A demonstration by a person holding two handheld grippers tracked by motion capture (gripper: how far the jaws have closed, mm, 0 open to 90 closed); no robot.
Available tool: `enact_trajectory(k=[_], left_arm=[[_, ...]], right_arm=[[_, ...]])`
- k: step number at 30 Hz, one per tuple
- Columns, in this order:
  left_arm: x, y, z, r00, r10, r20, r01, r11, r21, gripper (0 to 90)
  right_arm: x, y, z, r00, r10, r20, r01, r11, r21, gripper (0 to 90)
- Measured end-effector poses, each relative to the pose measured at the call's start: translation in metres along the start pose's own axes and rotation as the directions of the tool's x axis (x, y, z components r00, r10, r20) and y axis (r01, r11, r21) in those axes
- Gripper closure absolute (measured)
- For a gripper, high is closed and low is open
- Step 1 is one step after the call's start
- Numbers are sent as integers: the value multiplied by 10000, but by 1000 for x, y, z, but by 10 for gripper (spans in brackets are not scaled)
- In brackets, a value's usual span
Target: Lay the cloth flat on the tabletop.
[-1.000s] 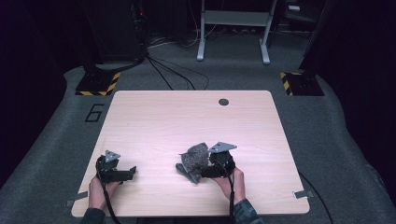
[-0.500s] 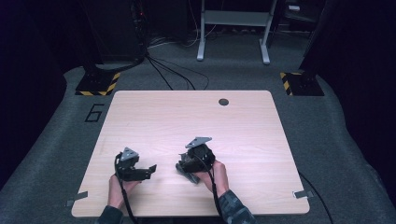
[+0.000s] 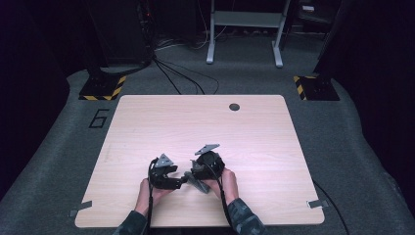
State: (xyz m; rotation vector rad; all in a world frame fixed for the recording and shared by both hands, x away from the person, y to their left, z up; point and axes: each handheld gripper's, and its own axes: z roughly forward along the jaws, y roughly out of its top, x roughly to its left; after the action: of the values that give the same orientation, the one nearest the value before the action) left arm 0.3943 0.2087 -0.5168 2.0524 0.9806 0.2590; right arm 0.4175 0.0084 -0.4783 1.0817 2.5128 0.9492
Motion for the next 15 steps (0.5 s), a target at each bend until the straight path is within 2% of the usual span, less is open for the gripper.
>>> enact_trajectory(k=[2,3,5,6,7,11,13,15], left_arm=[[-3,1,3,9998,140,125,-141,9998,111,399],[-4,1,4,9999,74,131,-75,9999,81,431],[-5,2,6,9991,337,249,-345,9990,301,479],[-6,1,8,9993,316,183,-320,9991,269,511],[-7,2,10,9992,346,183,-354,9984,437,540],[-9,2,11,9995,214,244,-224,9988,432,667],[-9,2,11,9987,459,201,-469,9978,473,752],[-11,1,12,9988,466,174,-473,9980,412,823]], right_arm=[[-1,-2,2,10000,69,67,-70,10000,35,428],[-2,-2,3,10000,8,62,-8,10000,81,439],[-3,-4,4,9999,-97,135,96,9999,105,465],[-3,-4,5,9999,-112,78,111,9998,141,487],[-3,-5,5,9998,-131,118,129,9998,130,505],[-2,-5,5,9997,-154,195,152,9998,137,617],[-3,-5,4,9997,-217,142,215,9997,125,681],[-3,-5,3,9995,-275,151,274,9996,70,730]])
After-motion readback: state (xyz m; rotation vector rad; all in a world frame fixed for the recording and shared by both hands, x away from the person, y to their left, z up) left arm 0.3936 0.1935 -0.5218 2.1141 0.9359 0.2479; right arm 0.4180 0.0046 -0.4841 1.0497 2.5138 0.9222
